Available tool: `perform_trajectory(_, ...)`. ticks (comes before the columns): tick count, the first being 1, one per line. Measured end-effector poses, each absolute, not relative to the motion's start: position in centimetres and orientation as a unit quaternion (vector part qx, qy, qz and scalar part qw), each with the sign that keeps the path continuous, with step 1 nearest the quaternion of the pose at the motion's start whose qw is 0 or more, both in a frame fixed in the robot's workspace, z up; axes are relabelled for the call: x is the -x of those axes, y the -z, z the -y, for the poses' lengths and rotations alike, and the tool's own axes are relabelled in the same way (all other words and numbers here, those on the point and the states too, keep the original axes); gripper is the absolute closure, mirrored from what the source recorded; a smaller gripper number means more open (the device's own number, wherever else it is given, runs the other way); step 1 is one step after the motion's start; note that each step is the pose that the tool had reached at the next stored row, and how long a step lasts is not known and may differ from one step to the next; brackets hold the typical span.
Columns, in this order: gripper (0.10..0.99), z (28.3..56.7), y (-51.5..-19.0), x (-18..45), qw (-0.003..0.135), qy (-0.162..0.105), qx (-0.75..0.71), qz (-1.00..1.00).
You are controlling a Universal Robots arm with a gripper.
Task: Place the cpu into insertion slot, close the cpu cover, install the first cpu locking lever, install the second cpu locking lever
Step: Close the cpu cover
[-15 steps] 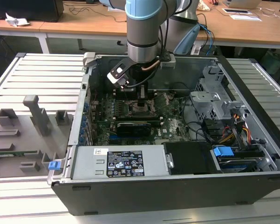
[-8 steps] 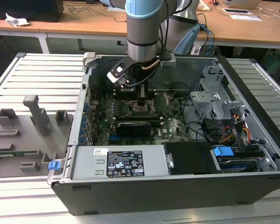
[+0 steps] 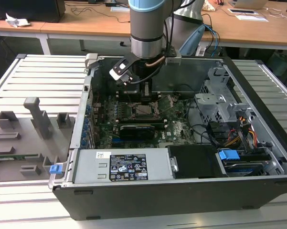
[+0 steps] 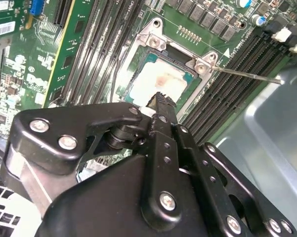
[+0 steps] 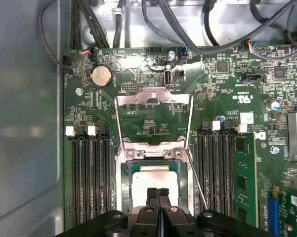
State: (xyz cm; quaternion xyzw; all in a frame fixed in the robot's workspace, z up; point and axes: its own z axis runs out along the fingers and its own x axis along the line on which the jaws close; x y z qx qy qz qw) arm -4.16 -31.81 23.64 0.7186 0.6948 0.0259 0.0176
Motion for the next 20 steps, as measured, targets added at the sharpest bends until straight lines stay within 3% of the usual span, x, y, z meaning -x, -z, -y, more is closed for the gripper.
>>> perform_trajectory(20,0.98,31.7,-27.1,4.3,0.02,-0.023,-0.718,-0.695)
